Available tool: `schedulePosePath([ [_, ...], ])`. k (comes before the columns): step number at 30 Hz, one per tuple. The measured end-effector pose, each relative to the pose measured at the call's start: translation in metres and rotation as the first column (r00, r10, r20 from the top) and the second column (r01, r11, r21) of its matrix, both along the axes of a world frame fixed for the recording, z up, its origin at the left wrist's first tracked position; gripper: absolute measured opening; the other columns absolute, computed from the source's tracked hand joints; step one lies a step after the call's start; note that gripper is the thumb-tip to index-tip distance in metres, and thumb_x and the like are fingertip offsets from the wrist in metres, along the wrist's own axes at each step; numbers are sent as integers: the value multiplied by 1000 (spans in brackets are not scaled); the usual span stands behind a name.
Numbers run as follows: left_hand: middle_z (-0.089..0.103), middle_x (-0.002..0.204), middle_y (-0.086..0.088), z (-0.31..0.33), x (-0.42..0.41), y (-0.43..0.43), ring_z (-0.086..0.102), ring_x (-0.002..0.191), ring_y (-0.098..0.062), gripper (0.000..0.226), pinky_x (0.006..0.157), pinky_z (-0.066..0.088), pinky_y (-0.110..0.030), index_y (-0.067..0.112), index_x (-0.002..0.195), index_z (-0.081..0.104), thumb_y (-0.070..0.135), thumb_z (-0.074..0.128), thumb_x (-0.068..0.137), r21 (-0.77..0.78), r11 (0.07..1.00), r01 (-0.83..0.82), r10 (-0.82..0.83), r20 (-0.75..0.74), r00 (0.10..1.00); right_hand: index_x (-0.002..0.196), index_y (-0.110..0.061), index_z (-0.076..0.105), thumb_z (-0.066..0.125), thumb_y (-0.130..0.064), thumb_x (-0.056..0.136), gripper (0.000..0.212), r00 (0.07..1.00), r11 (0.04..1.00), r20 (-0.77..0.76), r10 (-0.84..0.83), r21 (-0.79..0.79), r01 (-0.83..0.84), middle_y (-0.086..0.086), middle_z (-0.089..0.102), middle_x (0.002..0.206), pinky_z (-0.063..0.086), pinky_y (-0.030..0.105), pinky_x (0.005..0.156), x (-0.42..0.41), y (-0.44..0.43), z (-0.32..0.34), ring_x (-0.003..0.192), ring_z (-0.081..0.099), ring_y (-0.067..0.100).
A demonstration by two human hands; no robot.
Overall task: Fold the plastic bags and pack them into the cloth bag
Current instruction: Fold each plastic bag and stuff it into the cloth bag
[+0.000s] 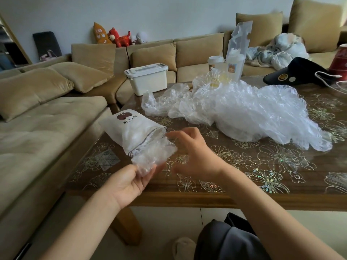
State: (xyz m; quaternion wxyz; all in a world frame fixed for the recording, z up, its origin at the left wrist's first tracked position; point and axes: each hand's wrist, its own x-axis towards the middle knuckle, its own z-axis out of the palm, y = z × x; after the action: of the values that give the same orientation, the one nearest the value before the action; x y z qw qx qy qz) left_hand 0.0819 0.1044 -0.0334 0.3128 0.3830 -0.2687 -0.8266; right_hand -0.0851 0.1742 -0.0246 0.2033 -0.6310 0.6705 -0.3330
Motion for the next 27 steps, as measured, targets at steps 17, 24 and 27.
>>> schedulePosePath([
  [17,64,114,-26,4,4,12,62,106,-38,53,84,55,-40,5,121,60,37,65,79,-476,721,504,-446,238,863,102,-19,51,75,-30,76,37,989,997,131,-74,14,73,3,53,115,40,29,86,14,-10,-8,108,48,21],
  [24,69,106,-20,2,1,6,70,91,-29,47,67,59,-32,-3,124,50,12,55,80,-449,831,329,-297,143,944,136,-11,39,79,-9,67,79,715,981,699,-20,153,-122,0,57,113,50,20,88,-4,3,0,101,59,11],
  [27,67,115,-16,2,-4,4,70,91,-24,48,65,59,-31,6,129,49,11,51,82,-374,912,169,-192,-26,981,139,-5,36,75,-20,67,84,584,945,809,-72,243,-220,8,56,127,45,36,100,-12,2,-7,115,56,22],
])
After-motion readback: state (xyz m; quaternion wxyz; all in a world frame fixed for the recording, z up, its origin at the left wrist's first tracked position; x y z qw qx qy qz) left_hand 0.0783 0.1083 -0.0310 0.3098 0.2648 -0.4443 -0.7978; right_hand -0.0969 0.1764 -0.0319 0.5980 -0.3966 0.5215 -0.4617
